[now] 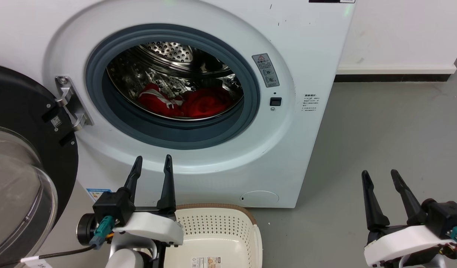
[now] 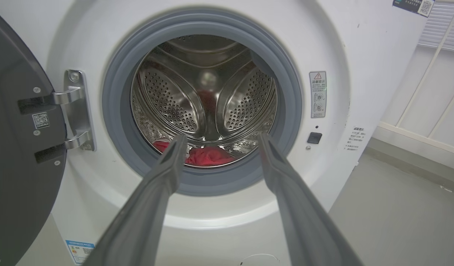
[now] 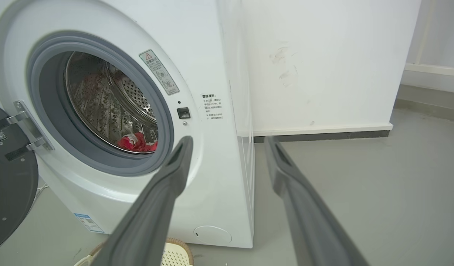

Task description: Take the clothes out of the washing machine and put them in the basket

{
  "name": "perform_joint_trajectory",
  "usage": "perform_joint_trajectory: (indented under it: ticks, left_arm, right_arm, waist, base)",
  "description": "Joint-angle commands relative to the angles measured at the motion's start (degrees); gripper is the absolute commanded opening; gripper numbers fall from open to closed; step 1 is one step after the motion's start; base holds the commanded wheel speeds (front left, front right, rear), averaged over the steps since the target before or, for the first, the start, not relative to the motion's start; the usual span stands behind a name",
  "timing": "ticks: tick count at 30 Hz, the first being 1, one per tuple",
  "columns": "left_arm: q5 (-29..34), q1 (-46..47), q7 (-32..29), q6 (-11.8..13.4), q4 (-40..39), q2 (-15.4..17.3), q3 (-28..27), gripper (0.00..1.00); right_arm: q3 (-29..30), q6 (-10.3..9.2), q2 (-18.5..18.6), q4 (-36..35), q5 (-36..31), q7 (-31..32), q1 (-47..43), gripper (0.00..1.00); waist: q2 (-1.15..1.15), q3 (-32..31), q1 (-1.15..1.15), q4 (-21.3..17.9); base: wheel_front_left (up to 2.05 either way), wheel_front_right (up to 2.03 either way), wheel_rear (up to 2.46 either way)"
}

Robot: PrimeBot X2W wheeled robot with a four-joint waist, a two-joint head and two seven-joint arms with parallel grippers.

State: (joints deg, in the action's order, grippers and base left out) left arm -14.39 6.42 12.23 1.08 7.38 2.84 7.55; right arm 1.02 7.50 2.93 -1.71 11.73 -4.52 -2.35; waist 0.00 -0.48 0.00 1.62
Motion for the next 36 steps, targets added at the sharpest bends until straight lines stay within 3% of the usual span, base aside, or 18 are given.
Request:
perform_joint_trajectory:
  ticks: [1, 20, 36]
  left_arm:
    - [1.27, 1.16, 0.38, 0.29, -0.18, 0.07, 0.34, 1.0]
    - [10.31, 0.9, 3.09, 2.27, 2.4, 0.06, 1.2, 1.0]
    - [8.66, 1.01, 3.06, 2.85, 4.21, 0.05, 1.25, 1.0]
  right_arm:
    - [-0.1, -0.01, -0.06, -0.68, -1.11, -0.27, -0.2, 1.0]
    - [-0.44, -0.02, -0.1, -1.56, -10.17, -0.76, -1.43, 1.0]
    - [-0.4, -0.03, -0.1, -1.0, -9.0, -0.07, -1.42, 1.0]
  waist:
    - [0.0, 0.01, 0.0, 0.01]
    - [0.0, -0.25, 0.0, 0.52]
    - [0.0, -0.27, 0.0, 0.52]
  base:
    - [0.0, 0.0, 0.0]
    - [0.0, 0.0, 0.0]
    - [0.0, 0.0, 0.0]
